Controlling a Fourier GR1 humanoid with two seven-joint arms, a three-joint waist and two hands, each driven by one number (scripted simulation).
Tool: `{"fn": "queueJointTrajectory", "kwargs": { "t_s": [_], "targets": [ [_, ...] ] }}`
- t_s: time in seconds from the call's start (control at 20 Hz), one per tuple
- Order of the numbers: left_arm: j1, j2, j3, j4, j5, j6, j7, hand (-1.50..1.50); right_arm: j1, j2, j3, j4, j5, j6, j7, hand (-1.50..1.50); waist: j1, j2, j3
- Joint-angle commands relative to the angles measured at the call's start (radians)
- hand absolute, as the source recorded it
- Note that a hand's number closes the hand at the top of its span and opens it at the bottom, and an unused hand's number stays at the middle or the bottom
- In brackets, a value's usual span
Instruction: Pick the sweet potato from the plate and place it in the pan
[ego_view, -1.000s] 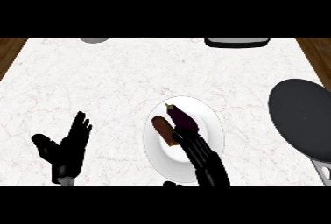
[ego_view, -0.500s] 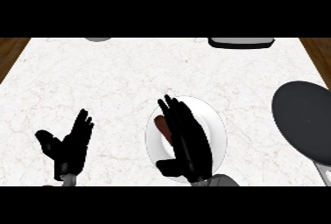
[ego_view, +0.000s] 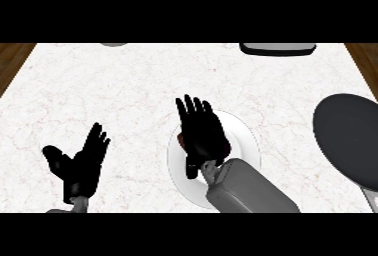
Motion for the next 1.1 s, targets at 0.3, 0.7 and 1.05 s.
{"fn": "queueJointTrajectory", "kwargs": {
  "t_s": [0.3, 0.7, 1.05],
  "targets": [
    [0.040, -0.034, 0.011, 0.022, -0.017, -0.014, -0.036, 0.00, -0.111, 0.003, -0.007, 0.198, -0.188, 0.227, 0.057, -1.50, -0.003, 0.002, -0.001],
    [-0.007, -0.066, 0.044, 0.091, -0.053, -0.045, -0.052, 0.00, -0.056, 0.003, 0.085, 0.223, -0.172, 0.137, 0.043, -1.50, -0.013, 0.001, -0.001],
    [0.067, -0.054, 0.037, -0.040, -0.071, -0.046, 0.022, 0.00, -0.045, 0.002, 0.015, 0.285, -0.093, 0.051, -0.112, -1.50, -0.006, 0.001, 0.000]
  ]
}}
